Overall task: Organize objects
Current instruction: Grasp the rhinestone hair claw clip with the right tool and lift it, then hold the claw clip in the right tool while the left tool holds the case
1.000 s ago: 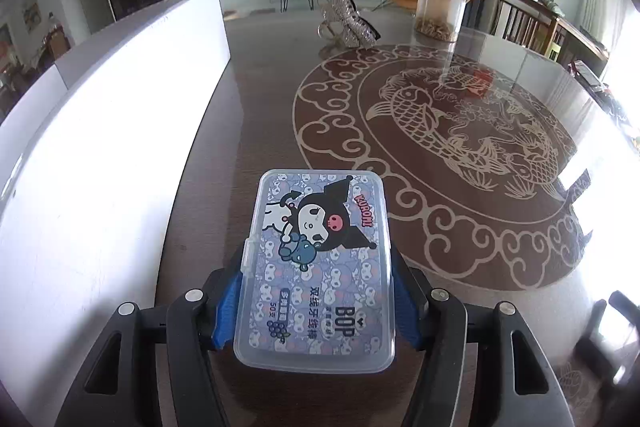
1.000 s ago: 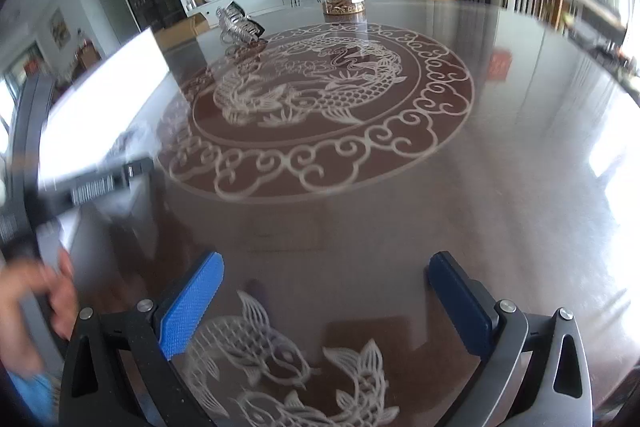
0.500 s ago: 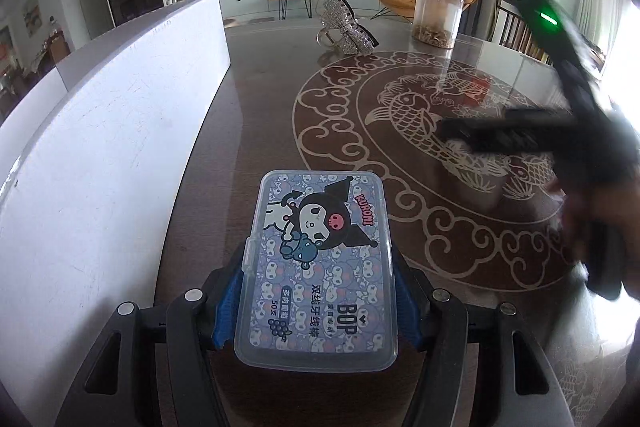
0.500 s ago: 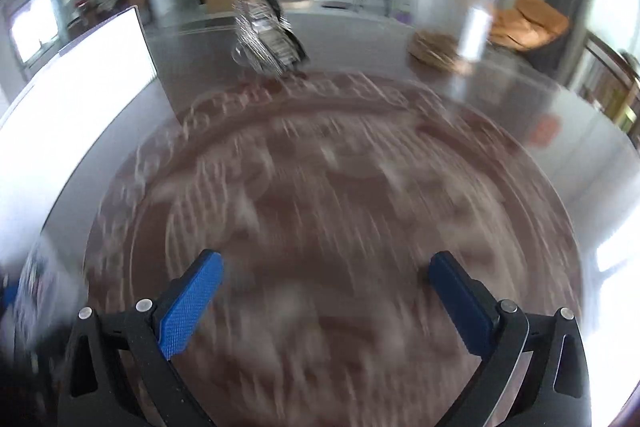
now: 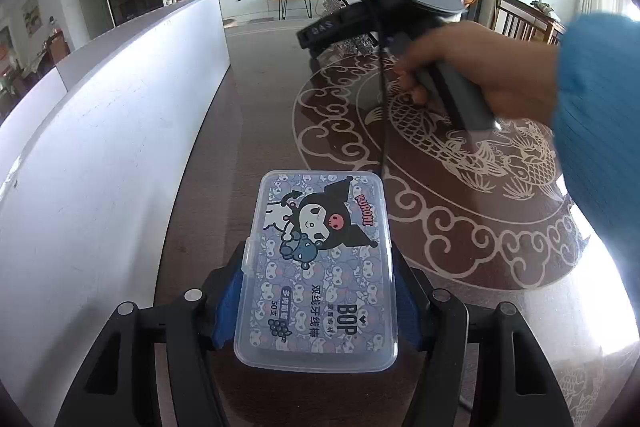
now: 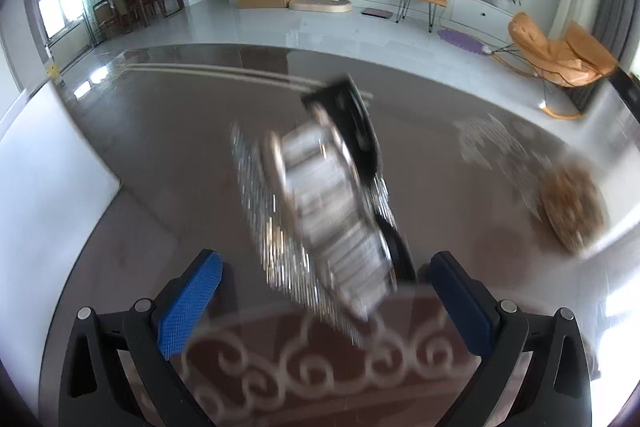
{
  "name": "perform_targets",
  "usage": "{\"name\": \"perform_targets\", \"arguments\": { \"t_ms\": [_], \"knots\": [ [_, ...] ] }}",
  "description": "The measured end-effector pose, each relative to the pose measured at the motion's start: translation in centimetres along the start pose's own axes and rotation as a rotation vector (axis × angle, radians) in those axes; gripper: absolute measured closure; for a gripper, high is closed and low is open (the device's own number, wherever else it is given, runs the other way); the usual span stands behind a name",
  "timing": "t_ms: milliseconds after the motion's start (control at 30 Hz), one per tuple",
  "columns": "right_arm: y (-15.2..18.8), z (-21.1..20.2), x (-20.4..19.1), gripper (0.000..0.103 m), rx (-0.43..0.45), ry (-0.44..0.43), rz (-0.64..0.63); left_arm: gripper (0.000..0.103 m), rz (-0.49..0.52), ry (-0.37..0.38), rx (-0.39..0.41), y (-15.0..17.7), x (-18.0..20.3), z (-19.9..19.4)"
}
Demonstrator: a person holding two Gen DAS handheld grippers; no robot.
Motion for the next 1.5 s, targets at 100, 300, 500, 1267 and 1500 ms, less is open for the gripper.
{"name": "perform_targets", "arguments": {
  "t_ms": [100, 300, 500, 1267, 1500],
  "knots": [
    [-1.0, 0.0, -0.4, 0.036, 0.03, -0.024, -0.036, 0.039, 0.0, -0.001, 0.0, 0.0, 0.0, 0.0],
    [1.0, -1.2, -1.1, 0.043, 0.036, -0.021, -0.042, 0.04, -0.003, -0.002, -0.003, 0.0, 0.0, 0.0],
    [10.5, -8.6, -1.0, 0.043, 0.058, 0.057, 0.051, 0.04, -0.004, -0.003, -0.003, 0.1, 0.1, 0.0],
    [33.5, -23.8, -6.1, 0.013, 0.145, 0.25, 0.329, 0.0, 0.167, 0.127, -0.012, 3.4, 6.4, -3.6],
    [33.7, -23.7, -6.2, 0.008, 0.128, 0.251, 0.317, 0.0, 0.166, 0.126, -0.012, 3.3, 6.4, -3.4]
  ]
}}
Point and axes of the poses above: each gripper's, at about its wrist camera, not at the fingertips, and z roughly the way its jaws point, x to its right, y to its underside, the point moved 4 cm from there along z, roughly the way its jaws point, and after that the axes turned 15 degrees about -y, right-handed, at the moved point
